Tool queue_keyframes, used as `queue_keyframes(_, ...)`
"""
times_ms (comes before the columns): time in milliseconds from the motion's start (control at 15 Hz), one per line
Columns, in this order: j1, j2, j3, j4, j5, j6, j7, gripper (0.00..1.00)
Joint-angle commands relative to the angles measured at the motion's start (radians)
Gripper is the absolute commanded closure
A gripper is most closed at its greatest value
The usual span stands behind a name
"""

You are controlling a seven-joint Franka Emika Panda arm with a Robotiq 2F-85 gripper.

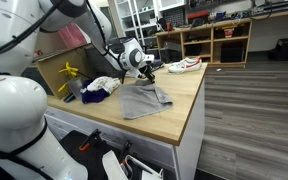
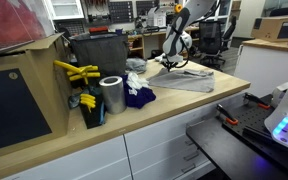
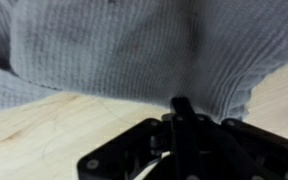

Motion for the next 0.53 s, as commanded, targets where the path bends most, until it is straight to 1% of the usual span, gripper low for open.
queue_keyframes(0, 0.023, 0.082, -0.026, 0.099, 0.009, 0.028, 0.019, 1.00)
queue_keyframes(267, 0.030, 0.162, -0.025, 0.217, -0.008, 0.024, -0.010, 1.00)
queue_keyframes(467, 0.031, 0.223, -0.016, 0.325, -0.034, 0.006, -0.058, 1.00)
